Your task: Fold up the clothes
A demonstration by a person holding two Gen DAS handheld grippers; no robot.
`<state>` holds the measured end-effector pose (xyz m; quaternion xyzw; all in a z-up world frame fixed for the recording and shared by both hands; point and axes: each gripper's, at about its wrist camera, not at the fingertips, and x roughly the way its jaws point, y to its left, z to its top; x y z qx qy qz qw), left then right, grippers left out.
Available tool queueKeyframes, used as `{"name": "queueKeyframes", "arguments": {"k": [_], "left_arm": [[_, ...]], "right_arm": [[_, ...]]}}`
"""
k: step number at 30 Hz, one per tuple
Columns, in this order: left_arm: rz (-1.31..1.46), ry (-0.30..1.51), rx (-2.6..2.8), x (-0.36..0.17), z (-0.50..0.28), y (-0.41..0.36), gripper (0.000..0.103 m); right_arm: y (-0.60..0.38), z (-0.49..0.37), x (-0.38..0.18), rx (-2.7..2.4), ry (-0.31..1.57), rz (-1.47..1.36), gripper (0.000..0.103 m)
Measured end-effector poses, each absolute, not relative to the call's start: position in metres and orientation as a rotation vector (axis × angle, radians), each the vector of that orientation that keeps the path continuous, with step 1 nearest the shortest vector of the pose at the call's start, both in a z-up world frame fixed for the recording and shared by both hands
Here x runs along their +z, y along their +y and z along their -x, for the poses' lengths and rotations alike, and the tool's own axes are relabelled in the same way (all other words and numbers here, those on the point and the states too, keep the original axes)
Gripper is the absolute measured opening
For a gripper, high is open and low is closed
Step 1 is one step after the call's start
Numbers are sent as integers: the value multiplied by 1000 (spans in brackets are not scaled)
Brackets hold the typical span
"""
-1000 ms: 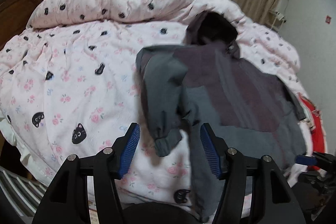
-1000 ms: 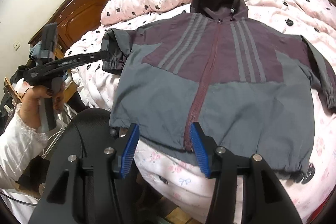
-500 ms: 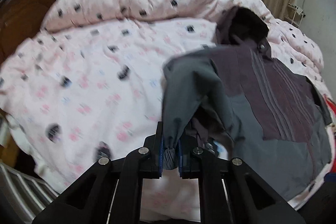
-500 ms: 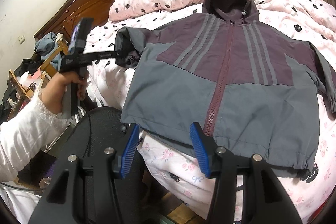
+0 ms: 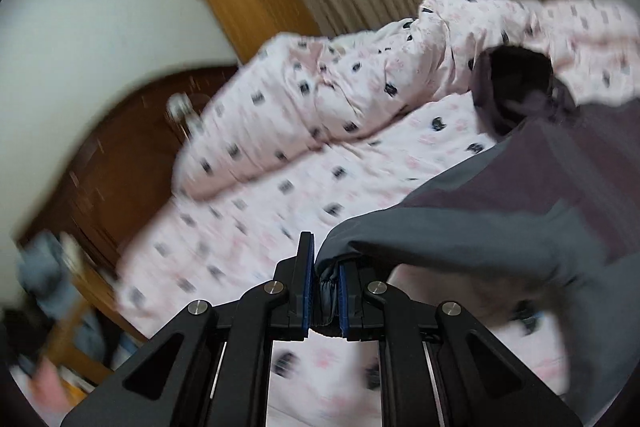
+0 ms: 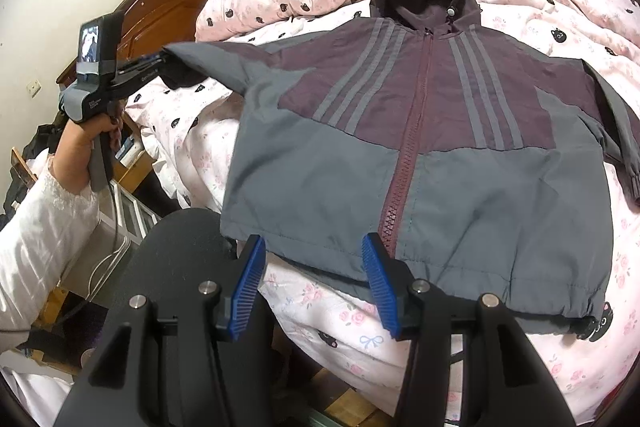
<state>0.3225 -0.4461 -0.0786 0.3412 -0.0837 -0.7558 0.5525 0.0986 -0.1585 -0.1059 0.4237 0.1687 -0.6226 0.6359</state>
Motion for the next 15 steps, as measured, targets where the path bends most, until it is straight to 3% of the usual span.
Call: {"name": "queueKeyframes", "arguments": {"k": [3, 6, 11, 12, 15], "left_arm": [[-852, -375, -1751, -89, -315, -437, 9], [-925, -436, -1742, -110, -317, -430, 9], [-1007, -260, -1803, -142, -336, -429, 11], [-1015, -200, -1824, -147, -341, -431, 17], [-946, 61, -1940, -150, -363, -434, 50]], "right_arm": [[-158, -97, -107, -1422, 389, -971, 52], [-157, -95, -107, -1425, 387, -975, 52], [-157, -92, -108, -1426, 384, -981, 52], [-158, -92, -108, -1424, 387, -984, 52], [-161, -93, -111, -1416, 398, -992, 52]]}}
